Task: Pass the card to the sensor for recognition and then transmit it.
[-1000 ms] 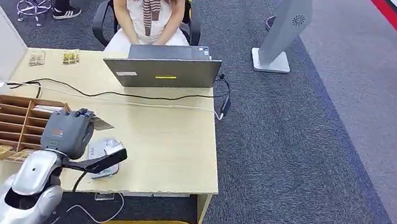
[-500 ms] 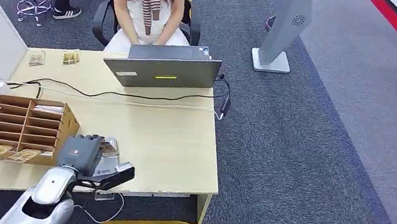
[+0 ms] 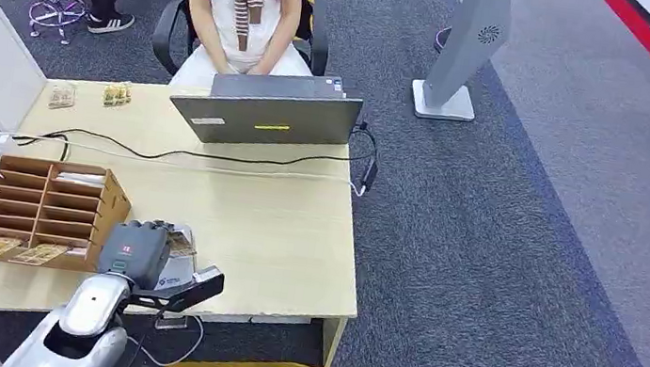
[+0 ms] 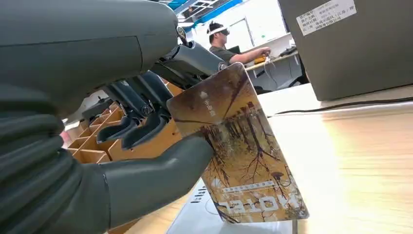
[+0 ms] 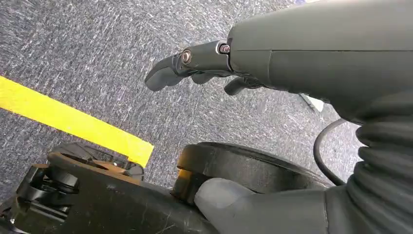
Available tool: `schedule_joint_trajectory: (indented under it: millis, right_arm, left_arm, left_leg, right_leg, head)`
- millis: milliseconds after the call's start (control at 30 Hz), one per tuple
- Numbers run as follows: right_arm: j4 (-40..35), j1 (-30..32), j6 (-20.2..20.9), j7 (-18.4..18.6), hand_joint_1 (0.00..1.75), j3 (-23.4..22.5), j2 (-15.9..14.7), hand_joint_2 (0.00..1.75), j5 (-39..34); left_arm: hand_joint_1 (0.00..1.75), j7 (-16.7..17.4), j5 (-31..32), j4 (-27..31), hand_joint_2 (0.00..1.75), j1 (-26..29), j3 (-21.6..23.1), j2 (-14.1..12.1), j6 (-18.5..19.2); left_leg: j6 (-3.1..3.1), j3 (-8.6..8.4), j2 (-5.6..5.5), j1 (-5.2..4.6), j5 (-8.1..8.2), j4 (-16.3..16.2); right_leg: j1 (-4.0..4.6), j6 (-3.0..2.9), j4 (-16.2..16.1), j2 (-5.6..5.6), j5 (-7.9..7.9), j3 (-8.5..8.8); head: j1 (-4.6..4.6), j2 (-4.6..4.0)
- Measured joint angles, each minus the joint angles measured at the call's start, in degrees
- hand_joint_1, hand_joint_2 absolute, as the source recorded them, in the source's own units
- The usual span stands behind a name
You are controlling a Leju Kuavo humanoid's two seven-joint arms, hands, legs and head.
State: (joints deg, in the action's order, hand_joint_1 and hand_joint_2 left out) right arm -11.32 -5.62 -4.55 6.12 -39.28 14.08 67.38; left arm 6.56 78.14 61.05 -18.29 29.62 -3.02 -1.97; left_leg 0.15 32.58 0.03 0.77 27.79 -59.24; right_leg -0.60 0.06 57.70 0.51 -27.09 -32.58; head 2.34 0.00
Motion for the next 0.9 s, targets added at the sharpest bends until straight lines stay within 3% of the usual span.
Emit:
schedule_joint_trajectory:
  millis: [267,433,467,567,700,900]
  right_arm:
    - [0.0,-0.02,0.09,0.11,0.0,0.0,0.04,1.75,0.39]
    - [-0.07,0.0,0.07,-0.04,0.0,-0.28,0.13,1.75,0.33]
    - [-0.07,0.03,0.02,-0.2,0.0,-0.59,0.15,1.75,0.15]
    - [-0.07,0.05,-0.02,-0.39,0.0,-0.92,0.15,1.75,0.0]
    - [-0.07,0.06,0.0,-0.68,0.0,-1.0,0.15,1.75,0.48]
    - [-0.07,0.04,0.09,-0.9,0.0,-0.98,0.15,1.75,1.11]
  left_arm:
    - [1.75,1.09,0.2,-0.94,1.75,-0.2,0.52,0.17,-0.02]
    - [1.75,1.68,1.01,-0.7,1.75,0.02,0.57,0.26,-4.36]
    - [1.75,2.01,1.05,0.6,1.75,0.36,0.57,0.22,-6.55]
    - [1.75,2.23,0.81,5.23,1.75,0.03,0.35,0.05,-8.17]
    - [1.75,2.06,0.0,12.19,1.75,-3.63,-1.35,-1.2,-8.0]
    - [1.75,0.98,-0.98,15.56,1.75,-12.45,-4.92,-3.3,-6.32]
  left_leg:
    - [0.0,-0.08,-0.01,0.0,0.0,0.01]
    - [-0.01,-0.08,0.0,0.01,-0.01,0.0]
    - [-0.04,-0.04,0.0,0.02,-0.04,0.0]
    - [0.0,0.06,-0.09,0.02,-0.09,0.0]
    - [0.0,0.08,-0.09,0.02,-0.08,0.0]
    - [-0.02,0.07,-0.08,0.03,-0.1,0.0]
  right_leg:
    - [0.0,0.0,0.0,-0.01,0.0,0.08]
    - [0.0,-0.01,0.0,-0.01,0.01,0.07]
    - [0.0,-0.01,0.01,0.0,0.01,0.02]
    - [0.03,-0.01,0.01,-0.07,0.01,-0.03]
    - [0.03,-0.01,0.01,-0.07,0.02,-0.05]
    - [0.03,-0.05,0.03,-0.07,0.05,-0.05]
  head:
    - [0.0,0.0]
    - [0.0,0.0]
    - [-0.02,0.0]
    - [0.0,0.0]
    - [0.0,0.0]
    - [0.0,0.0]
